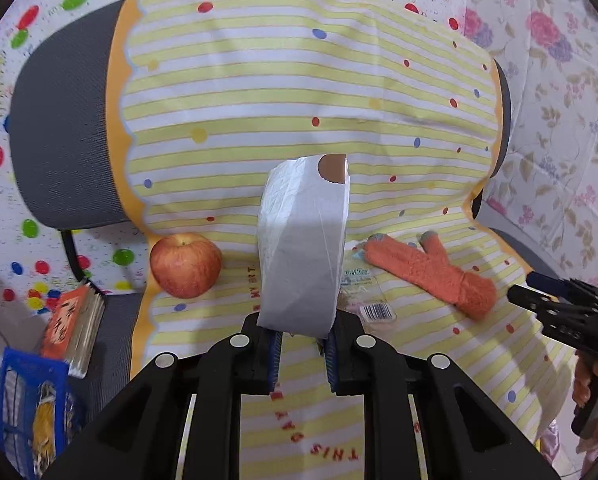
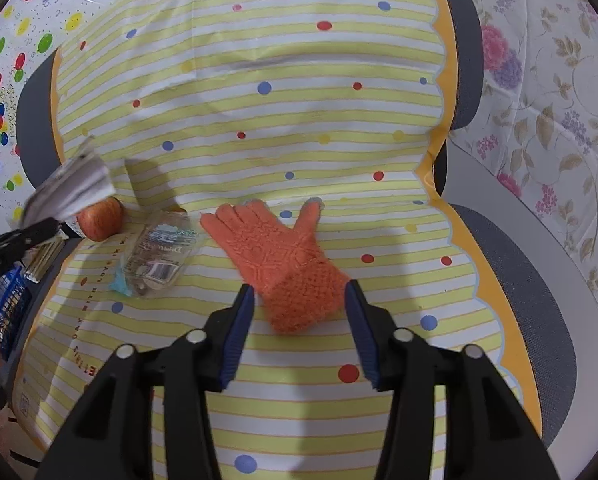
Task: Collect trash
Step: 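Grasp the orange knitted glove with the right gripper while the left gripper holds the paper, then carry the paper and glove over the wastebasket with both grippers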
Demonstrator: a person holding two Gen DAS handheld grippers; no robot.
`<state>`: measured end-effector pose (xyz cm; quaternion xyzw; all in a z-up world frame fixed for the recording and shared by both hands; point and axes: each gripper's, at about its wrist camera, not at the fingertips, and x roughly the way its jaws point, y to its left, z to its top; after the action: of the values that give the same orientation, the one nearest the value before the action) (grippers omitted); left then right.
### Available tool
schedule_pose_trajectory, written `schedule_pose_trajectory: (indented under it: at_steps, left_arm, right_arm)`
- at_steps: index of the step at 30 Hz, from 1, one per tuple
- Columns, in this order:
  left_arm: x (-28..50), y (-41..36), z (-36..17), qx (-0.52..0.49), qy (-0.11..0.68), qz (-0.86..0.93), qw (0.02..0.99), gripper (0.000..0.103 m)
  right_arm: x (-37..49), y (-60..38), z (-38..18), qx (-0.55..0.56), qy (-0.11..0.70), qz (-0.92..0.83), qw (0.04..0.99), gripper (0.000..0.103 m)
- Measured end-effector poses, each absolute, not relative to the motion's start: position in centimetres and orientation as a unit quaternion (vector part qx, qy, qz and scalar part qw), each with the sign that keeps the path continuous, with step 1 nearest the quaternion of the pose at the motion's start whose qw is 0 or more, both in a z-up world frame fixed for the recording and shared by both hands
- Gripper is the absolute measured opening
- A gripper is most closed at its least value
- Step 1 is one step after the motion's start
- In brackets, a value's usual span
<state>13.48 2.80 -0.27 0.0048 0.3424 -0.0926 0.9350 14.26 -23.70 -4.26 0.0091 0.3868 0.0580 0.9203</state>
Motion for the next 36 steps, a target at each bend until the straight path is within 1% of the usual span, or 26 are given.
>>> schedule_pose_trajectory:
  at_steps: [10, 13, 15, 16, 17, 18, 19, 20, 22, 26, 28, 32, 36]
  left_arm:
    - [13.2, 0.7, -2.9, -0.003, 0.364, -0.101, 0.926, 0.019]
    - [13.2, 0.5, -3.2, -0.003, 0.367, -0.102, 0.924, 0.019]
    - [12.9, 0.4, -3.4, -0.001, 0.368, -0.104, 0.924, 0.019]
    - [12.8, 0.3, -3.4, -0.001, 0.368, -0.105, 0.924, 0.019]
    - [12.7, 0.3, -3.5, -0.004, 0.37, -0.106, 0.923, 0.019]
    - [12.5, 0.3, -3.6, -0.008, 0.372, -0.109, 0.922, 0.019]
    - [12.3, 0.3, -3.5, -0.012, 0.373, -0.11, 0.921, 0.019]
    - [11.8, 0.3, -3.5, -0.014, 0.373, -0.11, 0.921, 0.019]
    - [10.9, 0.4, -3.1, -0.016, 0.37, -0.112, 0.922, 0.019]
    - [8.7, 0.7, -1.2, -0.023, 0.353, -0.114, 0.928, 0.019]
    - [7.8, 0.7, -0.1, -0.028, 0.344, -0.119, 0.931, 0.019]
    - [5.5, 0.6, 2.0, -0.035, 0.328, -0.13, 0.935, 0.019]
    - [3.4, -0.2, 2.8, -0.029, 0.32, -0.14, 0.936, 0.019]
  right_arm:
    - [20.1, -22.9, -7.6, -0.012, 0.422, 0.086, 0.903, 0.057]
    - [22.0, -23.4, -9.1, -0.006, 0.448, 0.068, 0.892, 0.057]
    - [21.8, -23.5, -9.8, -0.001, 0.454, 0.071, 0.888, 0.054]
    - [21.4, -23.4, -9.8, -0.003, 0.453, 0.076, 0.888, 0.05]
    - [20.6, -23.0, -9.6, -0.011, 0.451, 0.086, 0.888, 0.042]
    - [20.0, -22.6, -9.6, -0.023, 0.451, 0.092, 0.887, 0.037]
    - [19.4, -22.3, -9.6, -0.034, 0.45, 0.094, 0.888, 0.028]
    - [18.3, -21.8, -9.2, -0.046, 0.444, 0.094, 0.89, 0.026]
    - [16.4, -21.8, -7.7, -0.028, 0.424, 0.103, 0.899, 0.024]
    - [12.0, -22.7, -1.5, 0.01, 0.35, 0.09, 0.932, 0.024]
    - [10.4, -23.1, 0.7, 0.019, 0.333, 0.083, 0.939, 0.024]
    - [7.1, -23.6, 3.4, 0.027, 0.312, 0.079, 0.946, 0.024]
    - [3.8, -24.2, 5.1, 0.036, 0.291, 0.074, 0.953, 0.024]
